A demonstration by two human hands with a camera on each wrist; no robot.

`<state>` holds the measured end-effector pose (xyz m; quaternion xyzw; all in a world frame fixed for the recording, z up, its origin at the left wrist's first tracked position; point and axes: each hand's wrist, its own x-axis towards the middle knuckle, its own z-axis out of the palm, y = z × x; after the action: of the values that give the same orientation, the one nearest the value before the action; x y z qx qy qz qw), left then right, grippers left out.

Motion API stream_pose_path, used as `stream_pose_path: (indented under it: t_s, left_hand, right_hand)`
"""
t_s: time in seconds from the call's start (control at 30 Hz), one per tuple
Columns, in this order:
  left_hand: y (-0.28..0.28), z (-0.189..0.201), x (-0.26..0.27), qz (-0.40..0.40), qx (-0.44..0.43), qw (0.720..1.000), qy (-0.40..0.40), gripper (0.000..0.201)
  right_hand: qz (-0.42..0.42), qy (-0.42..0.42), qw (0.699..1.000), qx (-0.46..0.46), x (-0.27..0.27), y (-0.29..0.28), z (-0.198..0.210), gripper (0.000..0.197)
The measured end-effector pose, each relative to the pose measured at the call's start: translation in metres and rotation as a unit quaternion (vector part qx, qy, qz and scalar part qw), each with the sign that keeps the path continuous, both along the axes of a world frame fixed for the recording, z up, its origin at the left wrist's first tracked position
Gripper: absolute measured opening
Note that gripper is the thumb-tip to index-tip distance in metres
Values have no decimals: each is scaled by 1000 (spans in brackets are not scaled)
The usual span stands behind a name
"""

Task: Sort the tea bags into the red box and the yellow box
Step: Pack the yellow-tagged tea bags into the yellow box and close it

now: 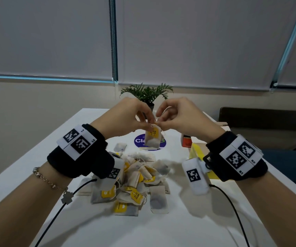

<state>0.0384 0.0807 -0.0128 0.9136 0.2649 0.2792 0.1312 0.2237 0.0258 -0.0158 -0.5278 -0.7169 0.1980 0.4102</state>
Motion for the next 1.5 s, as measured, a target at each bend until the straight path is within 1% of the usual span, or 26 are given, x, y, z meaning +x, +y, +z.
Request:
stream_pose_path:
  t_s: [0.13, 0.17, 0.2, 0.23, 0.27, 0.33, 0.37, 0.4, 0.43, 0.5, 0.6, 0.67, 0.73, 0.8, 0.87, 0.93, 1.0, 1.03, 1.1, 1.13, 1.2, 1.27, 1.33, 1.37, 1.43, 1.5]
  left_hand:
    - [1, 3, -4, 15, -19, 1000, 0, 7]
    - [1, 5, -6, 15, -24, 1000, -4, 7]
    - [2, 7, -9, 17, -30, 999, -11, 7]
    - [2, 10, -12, 19, -38, 999, -20, 7]
    - [3, 13, -15, 21, -45, 998, -28, 7]
    - [2, 17, -20, 22, -61, 997, -47, 9]
    - [2, 19, -23, 19, -70, 996, -55, 11]
    - [2, 21, -25, 16, -77, 995, -60, 14]
    - [1, 22, -26, 12, -78, 995, -61, 17]
    - [-1, 25, -28, 6, -74, 995, -60, 21]
    - [-3, 29, -30, 3, -69, 996, -50, 19]
    - [-4, 30, -30, 0, -63, 997, -38, 14]
    - [-6, 31, -31, -3, -57, 998, -26, 11]
    - [-8, 32, -31, -8, -50, 999, 1, 11]
    - [-9, 33, -32, -15, -49, 998, 34, 12]
    - [-10, 32, -32, -20, -50, 997, 47, 14]
    - [-11, 31, -30, -25, -46, 998, 44, 13]
    - [-12, 30, -29, -31, -44, 998, 40, 12]
    - [-15, 31, -26, -46, -35, 998, 31, 10]
    - [-16, 30, -25, -49, -27, 998, 30, 10]
    - [-15, 29, -24, -46, 3, 999, 27, 11]
    - [-12, 28, -24, -49, 33, 998, 5, 14]
    - [-10, 28, -23, -62, 45, 997, -30, 14]
    - [-9, 29, -23, -64, 53, 995, -46, 12]
    - [-8, 30, -22, -65, 71, 993, -71, 6]
    - [-7, 30, -22, -77, 70, 991, -89, 5]
  right_hand:
    - [20, 31, 997, -66, 5, 2, -2, 18]
    - [15, 19, 996, -82, 7, 3, -4, 15]
    - [5, -21, 995, -99, 8, 5, -6, 12]
    - [-4, -91, 989, -120, 9, 7, -10, 11]
    - [-7, -177, 972, -152, 8, 8, -14, 12]
    - [17, -332, 912, -242, 3, 9, -25, 28]
    - [38, -381, 880, -283, -1, 8, -30, 38]
    - [56, -412, 855, -311, -6, 8, -35, 45]
    - [66, -434, 838, -326, -10, 8, -39, 49]
    - [59, -464, 821, -326, -14, 8, -44, 50]
    - [31, -487, 810, -326, -15, 12, -50, 47]
    - [14, -485, 809, -332, -12, 14, -51, 43]
    - [5, -459, 828, -323, -5, 16, -45, 31]
    - [8, -406, 867, -289, 6, 15, -34, 23]
    - [9, -321, 913, -250, 16, 11, -21, 18]
    - [12, -221, 954, -203, 23, 8, -9, 16]
    - [27, -111, 980, -162, 26, 4, -1, 15]
    - [38, -56, 986, -152, 26, 2, 2, 13]
    - [60, 49, 985, -156, 24, 1, 3, 10]
    - [72, 104, 977, -170, 22, 1, 3, 11]
    - [89, 207, 953, -205, 17, 3, 3, 15]
    - [96, 273, 929, -231, 12, 3, 4, 21]
    - [105, 304, 915, -243, 8, 2, 5, 27]
    - [108, 308, 914, -242, 6, 1, 5, 27]
    - [111, 299, 919, -230, 2, 0, 6, 21]
    - [115, 288, 924, -225, -2, -1, 4, 19]
